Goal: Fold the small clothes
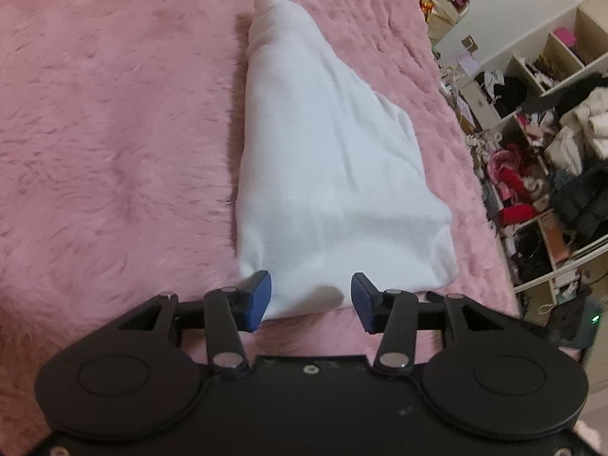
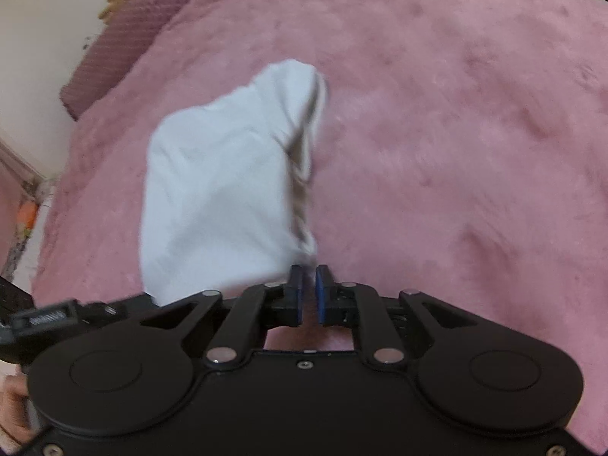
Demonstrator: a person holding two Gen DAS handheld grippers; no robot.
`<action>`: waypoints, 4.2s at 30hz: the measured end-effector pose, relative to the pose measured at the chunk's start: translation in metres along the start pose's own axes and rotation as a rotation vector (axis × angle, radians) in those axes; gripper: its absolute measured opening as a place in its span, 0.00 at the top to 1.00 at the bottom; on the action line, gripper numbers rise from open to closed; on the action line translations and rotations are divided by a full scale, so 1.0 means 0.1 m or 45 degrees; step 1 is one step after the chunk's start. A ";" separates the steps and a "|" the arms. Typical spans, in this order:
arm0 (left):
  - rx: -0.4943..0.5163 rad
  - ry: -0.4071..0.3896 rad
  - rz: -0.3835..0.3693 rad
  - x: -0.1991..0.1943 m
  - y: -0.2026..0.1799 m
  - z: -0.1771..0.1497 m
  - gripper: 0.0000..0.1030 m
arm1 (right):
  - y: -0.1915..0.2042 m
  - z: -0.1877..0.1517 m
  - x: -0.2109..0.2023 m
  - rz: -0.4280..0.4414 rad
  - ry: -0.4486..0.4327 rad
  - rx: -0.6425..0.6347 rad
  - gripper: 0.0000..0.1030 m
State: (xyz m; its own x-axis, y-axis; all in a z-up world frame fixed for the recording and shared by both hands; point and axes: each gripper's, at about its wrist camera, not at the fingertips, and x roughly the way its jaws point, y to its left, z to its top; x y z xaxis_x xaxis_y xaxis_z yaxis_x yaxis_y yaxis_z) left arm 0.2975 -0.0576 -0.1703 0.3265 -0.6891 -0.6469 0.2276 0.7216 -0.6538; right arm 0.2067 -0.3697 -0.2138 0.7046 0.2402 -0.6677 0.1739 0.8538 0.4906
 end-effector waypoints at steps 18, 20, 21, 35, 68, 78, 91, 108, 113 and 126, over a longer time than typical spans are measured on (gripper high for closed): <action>0.096 -0.109 0.094 -0.09 0.30 0.59 0.49 | -0.31 0.99 0.45 0.333 0.052 -0.029 0.51; 0.112 -0.106 0.077 -0.01 0.30 0.61 0.48 | -0.34 0.99 0.57 0.345 0.078 -0.020 0.51; 0.115 -0.109 0.059 0.01 0.29 0.63 0.48 | -0.35 0.99 0.62 0.364 0.092 -0.009 0.51; 0.170 -0.079 -0.026 0.32 0.16 0.84 0.47 | -0.52 0.94 0.83 0.590 0.137 0.178 0.50; -0.334 0.016 -0.448 0.41 0.56 0.98 0.83 | -0.35 1.00 0.86 0.655 0.123 0.207 0.66; -0.200 -0.100 -0.530 -0.29 0.22 1.18 0.84 | 0.23 1.16 0.43 0.786 0.047 0.105 0.68; -0.136 -0.204 -0.414 -1.75 0.48 0.75 0.83 | 1.20 0.62 0.24 0.952 0.104 0.012 0.68; -0.413 -0.106 -0.311 -1.48 1.73 -0.28 0.77 | 0.66 -0.45 0.64 0.762 0.236 0.221 0.69; -0.238 -0.220 -0.257 -1.98 1.45 -0.31 0.70 | 0.80 -0.18 0.25 0.703 0.074 -0.008 0.68; 0.063 0.076 -0.435 -1.02 0.27 -0.78 0.67 | 1.48 0.38 0.81 0.269 0.131 -0.515 0.49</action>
State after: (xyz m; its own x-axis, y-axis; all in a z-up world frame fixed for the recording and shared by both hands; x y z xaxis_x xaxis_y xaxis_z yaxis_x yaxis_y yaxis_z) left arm 0.1990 0.0266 -0.1525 0.1700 -0.8929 -0.4169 0.3588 0.4501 -0.8178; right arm 0.3158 -0.2410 -0.1740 0.6200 0.4554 -0.6389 -0.2629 0.8878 0.3777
